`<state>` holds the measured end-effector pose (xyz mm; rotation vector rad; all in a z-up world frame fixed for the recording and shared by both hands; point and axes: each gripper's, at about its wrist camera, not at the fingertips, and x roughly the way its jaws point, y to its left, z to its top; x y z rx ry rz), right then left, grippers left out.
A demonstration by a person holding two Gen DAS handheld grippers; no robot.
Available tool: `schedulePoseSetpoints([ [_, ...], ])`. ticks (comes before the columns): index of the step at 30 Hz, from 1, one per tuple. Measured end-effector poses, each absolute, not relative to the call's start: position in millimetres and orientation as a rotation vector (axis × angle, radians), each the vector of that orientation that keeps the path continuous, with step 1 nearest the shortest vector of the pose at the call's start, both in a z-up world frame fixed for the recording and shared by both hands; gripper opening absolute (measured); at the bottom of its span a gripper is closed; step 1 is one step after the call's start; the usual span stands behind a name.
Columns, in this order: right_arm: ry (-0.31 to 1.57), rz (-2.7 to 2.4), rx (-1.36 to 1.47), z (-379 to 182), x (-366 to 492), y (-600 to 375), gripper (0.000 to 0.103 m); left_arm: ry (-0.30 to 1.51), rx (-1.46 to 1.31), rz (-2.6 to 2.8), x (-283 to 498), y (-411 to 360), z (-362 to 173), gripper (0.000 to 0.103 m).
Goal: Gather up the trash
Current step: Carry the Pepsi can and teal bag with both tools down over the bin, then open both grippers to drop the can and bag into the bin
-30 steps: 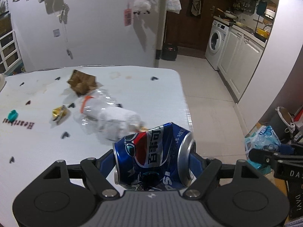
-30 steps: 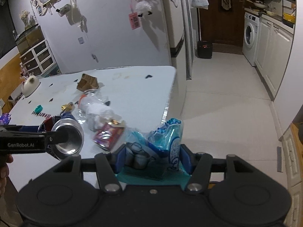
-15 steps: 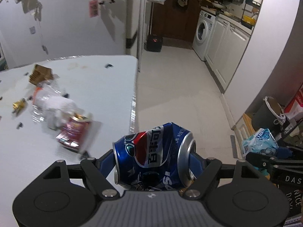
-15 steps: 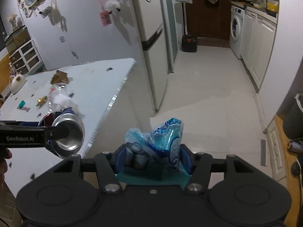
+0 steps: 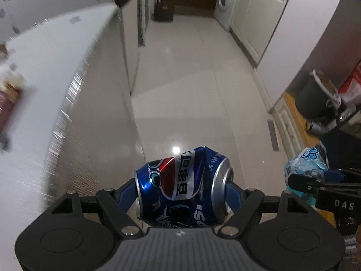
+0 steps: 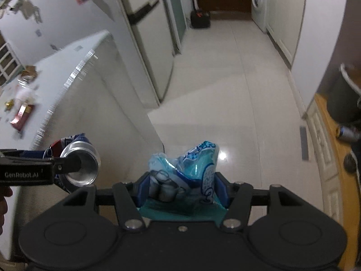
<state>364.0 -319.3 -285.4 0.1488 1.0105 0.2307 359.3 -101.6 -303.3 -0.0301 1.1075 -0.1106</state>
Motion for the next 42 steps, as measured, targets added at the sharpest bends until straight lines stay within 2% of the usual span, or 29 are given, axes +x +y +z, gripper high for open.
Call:
schedulePoseSetpoints([
  [11,1.141,0.209,0.211,-437.8,378.1,-333.0,0.06,1.229,-0.146,-0.05,376.4,-116.8,-458.6,0.08],
  [22,1.187,0.2,0.288,-568.3,397.6,-326.1,0.061,1.252,-0.284,-0.028,420.6,-141.7,-565.9,0.08],
  [28,1.21,0.202,0.308,-607.3,409.9,-314.7,0.061,1.295,-0.33,-0.039,451.5,-148.9,-607.8,0.08],
  [42,1.283,0.221,0.294,-649.3,431.7,-296.3,0.062,1.424,-0.29,-0.072,497.3,-163.7,-677.0,0.082],
])
